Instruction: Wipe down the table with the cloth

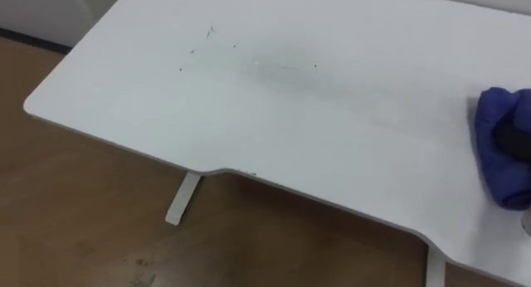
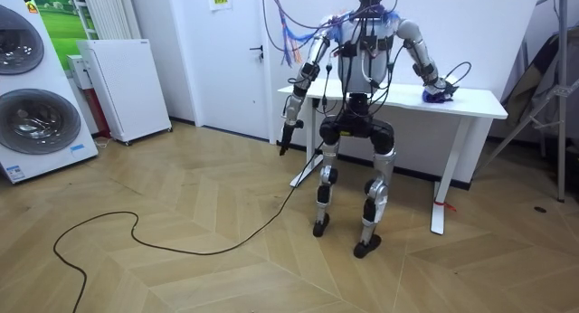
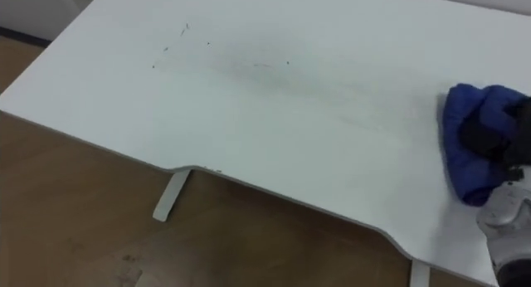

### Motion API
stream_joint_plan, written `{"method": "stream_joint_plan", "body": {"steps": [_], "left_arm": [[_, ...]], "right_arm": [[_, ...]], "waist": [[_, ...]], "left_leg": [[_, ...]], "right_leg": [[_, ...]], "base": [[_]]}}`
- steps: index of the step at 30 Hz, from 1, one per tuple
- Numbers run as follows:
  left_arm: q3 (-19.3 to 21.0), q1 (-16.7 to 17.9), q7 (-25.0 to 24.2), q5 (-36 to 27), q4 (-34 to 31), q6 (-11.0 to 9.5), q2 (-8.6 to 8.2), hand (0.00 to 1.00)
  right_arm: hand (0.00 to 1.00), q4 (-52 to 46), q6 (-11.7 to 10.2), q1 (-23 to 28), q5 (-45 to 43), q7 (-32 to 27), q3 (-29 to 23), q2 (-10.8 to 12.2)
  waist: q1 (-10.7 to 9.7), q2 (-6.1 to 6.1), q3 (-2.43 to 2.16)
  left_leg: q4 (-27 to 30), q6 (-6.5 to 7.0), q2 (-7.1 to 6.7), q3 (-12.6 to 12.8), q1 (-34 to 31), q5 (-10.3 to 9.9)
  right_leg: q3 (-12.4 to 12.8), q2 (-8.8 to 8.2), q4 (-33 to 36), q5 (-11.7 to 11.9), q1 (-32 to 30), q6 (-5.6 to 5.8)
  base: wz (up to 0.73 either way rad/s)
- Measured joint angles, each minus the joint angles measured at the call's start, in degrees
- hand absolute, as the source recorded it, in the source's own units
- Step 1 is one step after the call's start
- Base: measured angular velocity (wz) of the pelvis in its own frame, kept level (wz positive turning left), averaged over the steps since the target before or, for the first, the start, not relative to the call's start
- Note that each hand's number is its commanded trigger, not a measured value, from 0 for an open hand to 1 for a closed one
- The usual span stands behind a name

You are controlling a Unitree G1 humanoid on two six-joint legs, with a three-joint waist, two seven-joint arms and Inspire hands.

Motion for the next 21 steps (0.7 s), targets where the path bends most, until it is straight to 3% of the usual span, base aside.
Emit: {"method": "stream_joint_plan", "body": {"steps": [3,6,11,21], "left_arm": [[0.28,-0.08,0.29,0.06,-0.08,-0.36,0.54,0.0],[2.08,-0.04,1.05,0.36,-1.26,-1.26,0.54,0.0],[2.24,-0.16,1.43,0.09,-0.93,-2.27,0.64,0.0],[2.03,-0.21,1.22,-0.02,1.45,-3.17,0.42,0.0]], "right_arm": [[1.0,0.59,0.03,1.84,0.84,-0.12,-1.31,0.0],[1.0,0.66,0.04,4.66,0.63,-1.34,-3.02,0.0],[1.0,-1.22,0.12,4.79,-3.1,-3.8,-4.05,0.0],[1.0,-9.9,1.33,4.86,-13.07,-6.27,-3.32,0.0]], "waist": [[-0.29,-0.38,-0.2],[-0.56,-0.17,0.0],[-0.55,0.64,0.62],[-0.45,0.67,0.91]], "left_leg": [[-0.08,0.13,0.15,0.49,0.41,-0.09],[-0.04,0.36,0.57,0.99,1.07,-0.37],[-0.37,0.56,0.65,1.93,1.27,-0.5],[-2.2,0.54,0.84,4.51,1.46,-0.41]], "right_leg": [[0.43,0.07,-0.12,0.04,0.24,0.02],[0.75,0.53,-0.96,0.47,1.05,0.06],[1.71,0.5,-0.92,0.6,0.59,0.19],[4.43,0.38,0.15,0.84,-2.13,0.14]], "base": [[-0.08],[-0.07],[-0.1],[-0.15]]}}
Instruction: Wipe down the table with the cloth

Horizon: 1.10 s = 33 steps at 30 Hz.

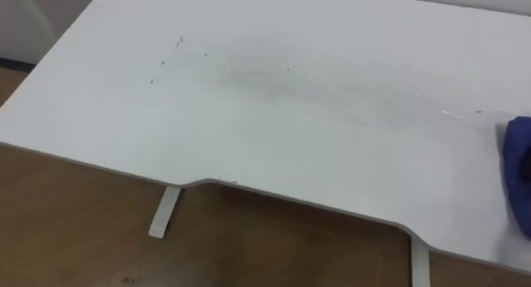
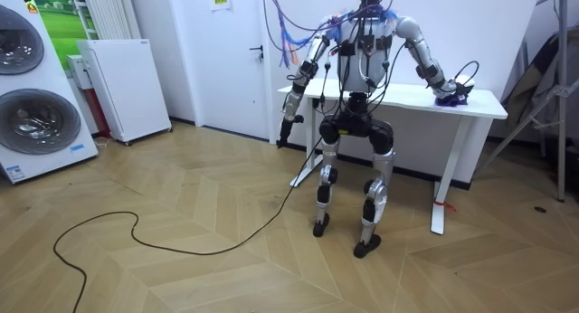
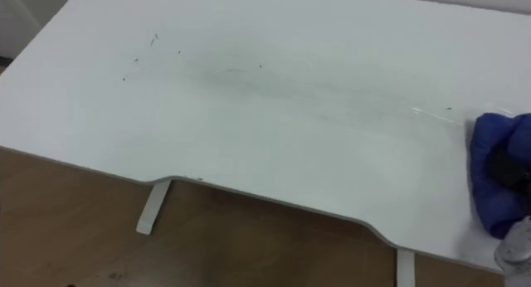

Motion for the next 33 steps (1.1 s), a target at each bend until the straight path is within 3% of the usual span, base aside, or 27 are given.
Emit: {"method": "stream_joint_plan", "body": {"steps": [3,4,5,6,10,18,21,24,28,33], "left_arm": [[0.0,0.0,-0.42,0.05,0.89,-0.64,-0.37,0.0],[0.0,-0.01,-0.55,0.06,0.89,-0.66,-0.42,0.0],[0.07,0.0,-0.91,0.05,0.86,-0.69,-0.48,0.0],[0.11,0.01,-1.18,0.04,0.82,-0.69,-0.9,0.0],[-0.12,-0.5,-1.55,-0.01,0.55,-1.26,-1.73,0.0],[-1.07,1.1,-1.47,0.15,0.1,-1.72,-2.23,0.0],[-0.82,1.09,-1.38,0.13,0.11,-1.73,-2.69,0.0],[-0.39,1.15,-1.09,0.13,0.11,-1.82,-4.33,0.0],[-0.38,1.27,-1.06,0.29,0.02,-1.8,-4.58,0.0],[-0.39,-1.2,-0.62,0.16,0.09,-1.97,-6.1,0.0]], "right_arm": [[1.0,-1.69,0.19,0.0,-2.42,-0.33,0.06,0.0],[0.89,-1.93,0.49,0.0,-3.34,-0.33,0.24,0.0],[0.33,-2.66,0.85,0.05,-4.38,-0.22,0.55,0.04],[0.0,-4.29,1.54,0.13,-5.86,-0.04,1.07,0.12],[0.0,-9.69,1.49,0.29,-10.05,0.15,4.55,0.25],[0.0,-20.12,-3.87,3.48,-11.74,0.2,8.42,0.82],[0.0,-21.36,-3.9,3.86,-11.73,0.32,8.38,2.24],[0.0,-23.13,-4.96,4.68,-11.75,0.62,8.3,3.26],[0.0,-25.58,-5.27,4.68,-13.25,1.5,7.05,6.02],[0.0,-32.14,-5.11,4.69,-12.75,3.27,5.88,6.37]], "waist": [[0.11,-0.25,0.4],[0.11,-0.51,0.57],[0.17,-0.71,0.7],[0.21,-0.79,0.74],[0.48,-0.86,0.72],[2.14,-1.43,0.41],[1.89,-1.53,0.32],[0.83,-1.63,0.08],[-1.38,-2.78,-0.62],[-3.3,-3.14,-0.57]], "left_leg": [[-0.37,-0.02,0.0,0.44,0.08,0.01],[-0.49,-0.02,0.0,0.54,0.23,0.01],[-0.51,-0.02,0.01,0.59,0.35,0.01],[-0.49,-0.02,0.02,0.72,0.44,0.01],[-0.86,-0.03,0.06,0.68,1.27,0.0],[-4.88,-0.26,-0.29,0.54,7.94,0.15],[-5.85,-0.27,-0.36,0.39,9.99,0.16],[-7.07,-0.29,-0.48,0.38,12.86,0.17],[-8.81,-0.59,-0.46,0.05,15.26,0.34],[-9.95,-0.62,-0.47,0.44,17.55,0.36]], "right_leg": [[0.58,-0.04,-0.03,0.01,-0.54,-0.01],[0.63,-0.07,-0.04,0.0,-0.53,-0.01],[0.83,-0.03,-0.12,0.01,-0.47,-0.01],[0.98,-0.03,-0.19,0.01,-0.42,-0.01],[0.97,0.09,-1.04,0.03,0.42,0.0],[0.75,0.86,-5.21,0.56,7.42,0.69],[0.29,1.02,-6.34,0.59,9.54,0.74],[0.05,1.17,-7.52,0.65,12.3,0.86],[0.24,1.73,-9.3,0.72,14.65,0.99],[0.47,1.88,-10.24,0.87,16.62,1.2]], "base": [[-0.13],[-0.07],[-0.09],[-0.07],[-0.01],[0.01],[0.02],[0.0],[-0.02],[-0.05]]}}
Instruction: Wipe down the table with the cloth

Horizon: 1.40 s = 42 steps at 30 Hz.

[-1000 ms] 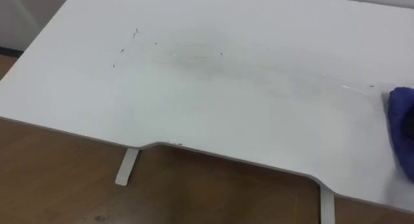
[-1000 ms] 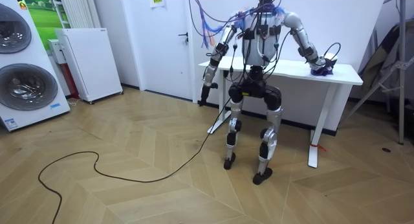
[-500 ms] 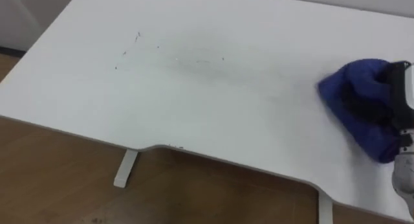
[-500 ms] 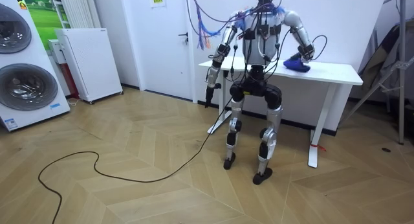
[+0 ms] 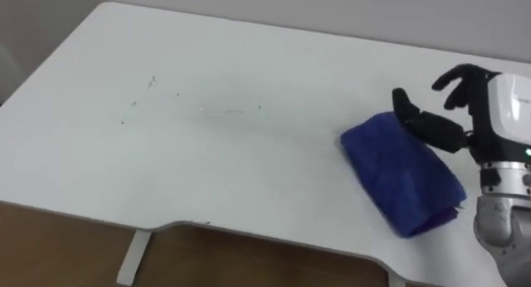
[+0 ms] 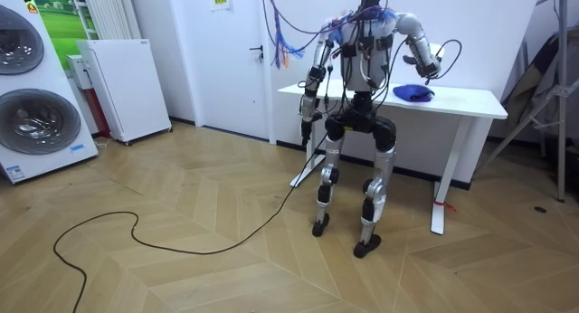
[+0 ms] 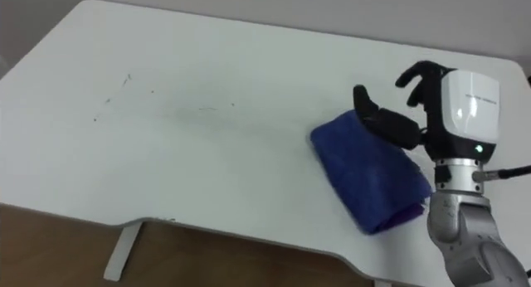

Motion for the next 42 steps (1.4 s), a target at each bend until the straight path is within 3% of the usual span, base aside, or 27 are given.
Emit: {"method": "stream_joint_plan", "body": {"steps": [9,15,22,31,35,39,40,41,42], "left_arm": [[0.01,-0.82,0.6,-0.15,0.31,-0.18,-0.28,0.0],[1.29,-0.67,0.28,-0.09,0.87,-0.17,-0.35,0.0],[5.23,1.83,0.66,-0.06,0.89,-0.13,-0.66,0.0],[7.4,2.26,3.26,-0.08,3.17,0.12,-1.39,0.0],[7.52,2.06,3.22,-0.2,3.07,0.62,-1.5,0.0],[9.14,1.94,3.23,-0.85,3.0,1.46,-1.6,0.0],[9.26,1.93,3.28,-0.89,2.94,1.52,-1.59,0.0],[9.26,2.0,3.29,-0.91,2.68,1.63,-1.61,0.0],[9.25,2.14,3.3,-0.96,2.35,1.77,-1.64,0.0]], "right_arm": [[0.0,-0.84,-0.7,0.03,0.65,0.97,-1.05,0.09],[0.0,-0.94,-1.16,1.46,0.68,1.55,-7.17,0.28],[0.0,-0.12,-1.68,4.25,7.03,-1.36,-16.0,0.46],[0.0,7.73,0.2,11.89,15.17,-5.12,-21.33,0.48],[0.0,15.49,2.09,14.37,25.01,-5.1,-22.0,0.66],[0.0,18.23,3.78,16.58,31.78,-5.29,-23.67,2.28],[0.0,19.57,3.75,17.33,34.44,-5.88,-23.98,3.51],[0.0,20.94,3.98,18.14,37.71,-6.14,-24.05,5.13],[0.0,21.78,4.04,18.44,39.4,-6.19,-24.05,5.97]], "waist": [[-0.89,-0.06,0.36],[-1.18,0.41,0.21],[-3.46,0.14,-0.1],[-6.05,-0.35,-0.06],[-6.28,-0.32,0.1],[-6.98,-0.06,0.08],[-7.09,0.24,0.18],[-7.1,-0.16,-0.09],[-7.23,-0.08,-0.08]], "left_leg": [[-0.55,-0.08,-0.06,0.19,1.32,0.04],[-0.48,-0.08,-0.16,0.18,1.26,0.04],[-0.59,-0.08,-0.26,0.14,1.32,0.04],[-0.48,-0.07,-0.25,0.4,1.52,0.04],[-0.7,-0.03,-0.22,1.32,1.84,0.0],[-1.01,-0.01,-0.22,1.73,2.09,-0.01],[-1.19,-0.01,-0.16,2.09,2.27,-0.02],[-1.33,-0.01,-0.1,2.55,2.4,-0.02],[-1.38,-0.01,-0.05,2.9,2.41,-0.02]], "right_leg": [[0.3,-0.06,0.03,0.2,0.75,0.12],[0.3,-0.21,0.09,0.36,0.75,0.22],[0.23,-0.25,0.07,0.36,0.87,0.23],[0.55,-0.28,0.09,0.37,0.85,0.24],[1.42,-0.34,0.22,0.41,0.64,0.3],[2.29,-0.2,0.04,0.4,0.52,0.32],[2.54,-0.16,0.0,0.4,0.52,0.32],[2.82,-0.14,0.03,0.4,0.37,0.32],[3.03,-0.13,0.06,0.4,0.17,0.32]], "base": [[-0.01],[0.0],[0.0],[-0.02],[-0.09],[-0.07],[-0.11],[-0.14],[-0.14]]}}
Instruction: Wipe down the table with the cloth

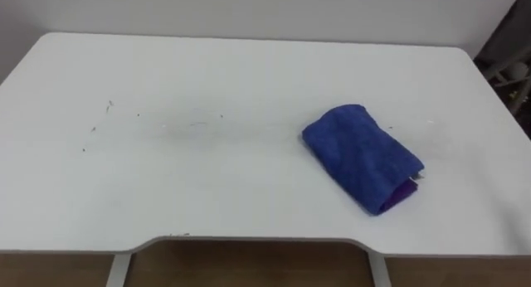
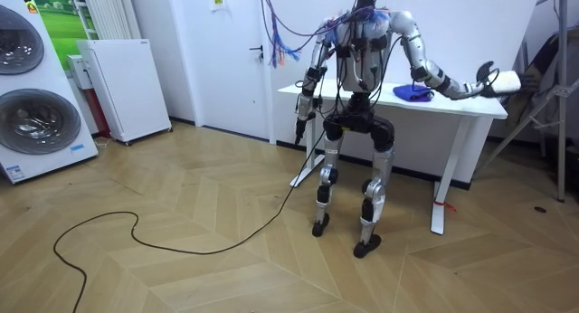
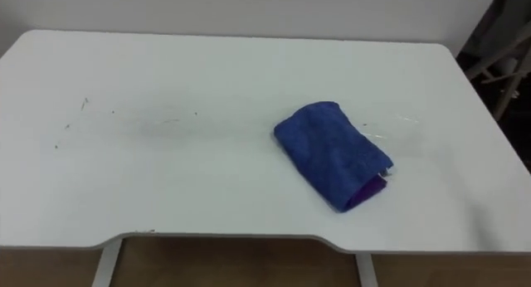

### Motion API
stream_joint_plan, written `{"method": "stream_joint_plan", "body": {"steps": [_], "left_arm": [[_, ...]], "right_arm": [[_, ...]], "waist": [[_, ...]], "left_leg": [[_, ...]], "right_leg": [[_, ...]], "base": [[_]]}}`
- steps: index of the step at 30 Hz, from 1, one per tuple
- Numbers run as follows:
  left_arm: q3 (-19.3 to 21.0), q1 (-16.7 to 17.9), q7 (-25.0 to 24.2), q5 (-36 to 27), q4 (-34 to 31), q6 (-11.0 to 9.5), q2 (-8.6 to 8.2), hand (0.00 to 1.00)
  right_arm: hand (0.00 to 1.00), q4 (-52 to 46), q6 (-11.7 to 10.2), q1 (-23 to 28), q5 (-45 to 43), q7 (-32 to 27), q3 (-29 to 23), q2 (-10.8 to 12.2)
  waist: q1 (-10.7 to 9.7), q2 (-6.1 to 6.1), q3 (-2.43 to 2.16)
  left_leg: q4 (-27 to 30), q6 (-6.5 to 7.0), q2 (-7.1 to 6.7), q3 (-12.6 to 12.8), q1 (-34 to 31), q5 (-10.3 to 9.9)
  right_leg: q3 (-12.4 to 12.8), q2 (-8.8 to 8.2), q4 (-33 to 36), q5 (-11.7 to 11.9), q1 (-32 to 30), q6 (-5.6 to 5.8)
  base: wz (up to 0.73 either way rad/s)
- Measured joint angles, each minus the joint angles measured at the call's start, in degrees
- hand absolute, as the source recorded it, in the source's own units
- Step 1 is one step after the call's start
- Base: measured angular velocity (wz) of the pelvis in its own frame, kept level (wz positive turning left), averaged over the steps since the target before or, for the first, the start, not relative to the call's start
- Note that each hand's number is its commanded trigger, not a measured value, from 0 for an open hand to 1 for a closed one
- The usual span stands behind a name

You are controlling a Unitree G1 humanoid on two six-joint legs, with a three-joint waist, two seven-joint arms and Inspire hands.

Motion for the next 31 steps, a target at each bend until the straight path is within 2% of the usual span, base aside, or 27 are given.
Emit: {"method": "stream_joint_plan", "body": {"steps": [3,6,8,9,10,13,17,23,27,31], "left_arm": [[0.01,0.27,1.93,-2.29,-0.48,0.38,-0.25,0.0],[0.01,0.15,2.93,-3.52,-0.5,0.38,-0.55,0.0],[0.02,-0.16,3.48,-3.53,-0.48,0.38,-1.24,0.0],[0.01,-0.18,3.47,-3.54,-0.37,0.37,-1.4,0.0],[0.02,-0.51,3.49,-3.54,0.38,0.39,-1.72,0.0],[0.02,-1.48,3.49,-3.42,3.07,1.12,-2.87,0.0],[-1.09,-1.51,3.8,-3.5,5.06,3.66,-3.04,0.0],[-3.97,-1.41,3.92,-2.9,5.28,5.81,-3.21,0.0],[-5.56,-1.76,4.37,-2.67,6.05,7.08,-3.35,0.0],[-7.73,-2.0,4.3,-1.21,6.54,7.17,-3.39,0.0]], "right_arm": [[0.0,7.49,0.49,1.17,8.0,0.05,0.13,4.15],[0.0,11.7,0.77,2.04,14.07,2.04,0.49,6.18],[0.0,16.93,2.49,2.55,18.3,4.59,0.91,7.24],[0.0,17.97,2.9,2.65,19.16,5.3,1.49,7.4],[0.0,20.89,3.17,2.77,19.71,7.24,2.75,7.62],[0.0,25.69,6.25,2.73,19.97,12.27,6.12,8.1],[0.0,29.89,9.53,0.59,18.06,18.42,11.96,8.27],[0.0,31.98,13.08,-2.87,11.4,25.82,17.34,8.61],[0.0,31.75,13.19,-4.62,9.63,31.86,20.26,9.8],[0.0,29.92,13.66,-5.43,9.57,37.36,24.74,10.53]], "waist": [[-1.11,0.08,-0.13],[-1.74,0.63,-0.05],[-1.96,1.2,-0.09],[-1.94,1.68,0.04],[-1.97,1.67,-0.06],[-1.47,2.42,-0.13],[-1.05,2.53,-0.08],[0.31,2.68,-0.05],[0.64,2.73,-0.04],[1.75,3.06,0.03]], "left_leg": [[0.01,0.02,0.02,0.52,0.02,-0.02],[-0.05,0.02,0.02,0.51,-0.1,-0.02],[-0.07,0.02,0.02,0.58,-0.04,-0.03],[-0.08,0.01,0.02,0.59,-0.07,-0.04],[-0.07,0.01,0.03,0.59,-0.08,-0.05],[-0.2,0.01,0.01,0.61,0.17,-0.06],[-0.29,0.02,0.01,0.63,0.98,-0.05],[0.0,0.02,-0.02,0.37,0.83,-0.05],[0.11,0.02,-0.07,-0.07,0.74,-0.05],[0.11,0.02,-0.13,-0.21,0.6,-0.05]], "right_leg": [[0.17,-0.01,0.01,0.01,0.07,0.01],[0.27,0.02,-0.02,0.01,0.09,0.02],[0.36,-0.01,0.0,0.01,0.1,0.02],[0.37,-0.01,0.01,0.01,0.08,0.02],[0.45,-0.01,0.04,0.0,0.05,0.02],[0.71,-0.02,0.01,-0.02,0.08,0.05],[0.8,0.01,-0.07,-0.02,0.62,0.04],[0.44,0.02,-0.25,-0.02,0.75,0.04],[-0.34,0.05,-0.91,0.02,1.38,0.08],[-0.57,0.0,-0.9,0.02,1.45,0.09]], "base": [[-0.01],[0.0],[0.0],[0.0],[0.0],[-0.01],[-0.01],[0.01],[0.08],[0.02]]}}
